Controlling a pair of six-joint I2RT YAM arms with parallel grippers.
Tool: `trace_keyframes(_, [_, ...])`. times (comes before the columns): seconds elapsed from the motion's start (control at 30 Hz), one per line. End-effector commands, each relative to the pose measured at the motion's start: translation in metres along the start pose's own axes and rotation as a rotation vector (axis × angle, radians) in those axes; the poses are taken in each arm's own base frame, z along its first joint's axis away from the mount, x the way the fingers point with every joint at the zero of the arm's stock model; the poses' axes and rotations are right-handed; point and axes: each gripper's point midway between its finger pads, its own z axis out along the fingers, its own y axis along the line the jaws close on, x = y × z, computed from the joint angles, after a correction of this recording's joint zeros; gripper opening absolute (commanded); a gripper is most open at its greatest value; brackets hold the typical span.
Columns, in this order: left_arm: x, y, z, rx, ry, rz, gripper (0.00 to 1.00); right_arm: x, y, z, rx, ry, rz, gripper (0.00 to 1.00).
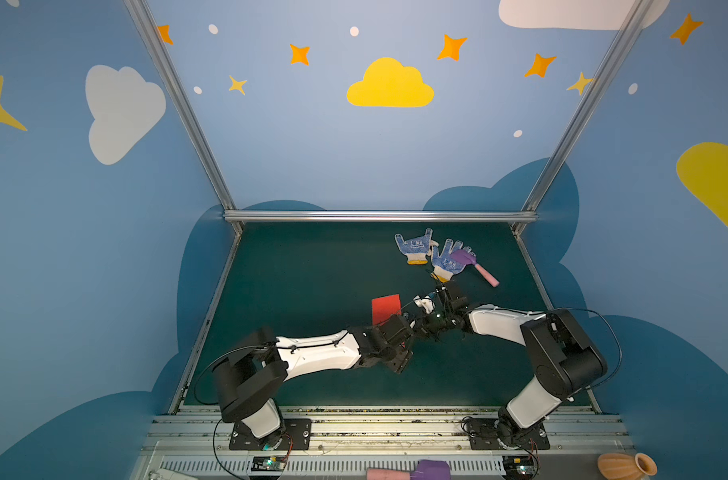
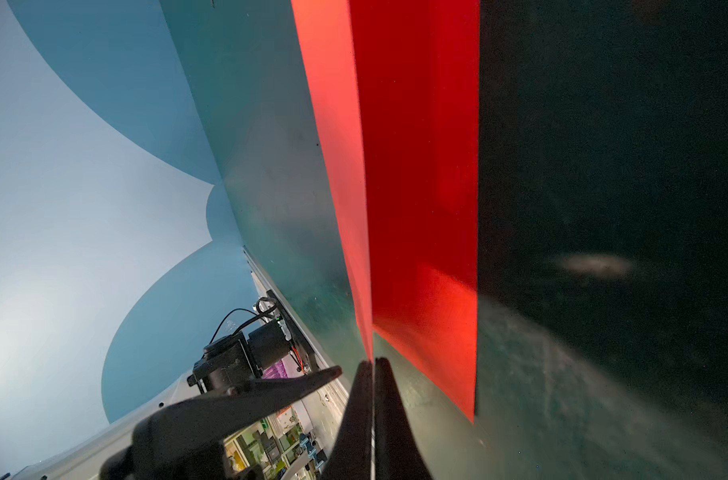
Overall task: Fold a paper plane with a square sheet of paper (fold left side to right side)
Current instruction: 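Lower the left gripper onto the sheet's far end while the right gripper approaches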
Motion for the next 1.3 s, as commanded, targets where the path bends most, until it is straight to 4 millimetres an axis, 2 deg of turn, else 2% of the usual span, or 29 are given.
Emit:
trace_keyframes(0.0, [-0.011, 0.004, 0.003, -0.055, -0.039, 0.024, 0.72, -0.005, 0.010, -0.002, -0.023, -0.002, -0.019, 0.00])
trace_keyframes(0.13, [-0.014, 0.006, 0.007, -0.076, -0.044, 0.024, 0.69, -0.005, 0.009, -0.001, -0.026, 0.004, -0.017, 0.00])
trace_keyframes(0.3, [-0.013, 0.009, 0.008, -0.091, -0.037, 0.043, 0.59, -0.005, 0.008, 0.000, -0.028, 0.004, -0.015, 0.00])
trace_keyframes(0.5, [-0.015, 0.010, 0.009, -0.103, -0.038, 0.058, 0.38, -0.006, 0.008, 0.001, -0.029, 0.003, -0.011, 0.00])
trace_keyframes(0.7, [-0.022, 0.007, 0.004, -0.091, -0.057, 0.063, 0.34, -0.006, 0.006, 0.002, -0.027, 0.003, -0.008, 0.00])
trace_keyframes(0.9, [-0.020, 0.009, 0.003, -0.102, -0.047, 0.078, 0.23, -0.007, 0.008, 0.002, -0.034, 0.001, -0.008, 0.00])
trace_keyframes(1.07, [-0.021, 0.010, 0.003, -0.104, -0.047, 0.077, 0.05, -0.007, 0.009, 0.002, -0.037, 0.001, -0.009, 0.00])
trace_keyframes(1.27, [-0.026, 0.016, -0.001, -0.075, -0.059, 0.020, 0.03, -0.009, 0.009, -0.005, -0.033, -0.012, -0.008, 0.02])
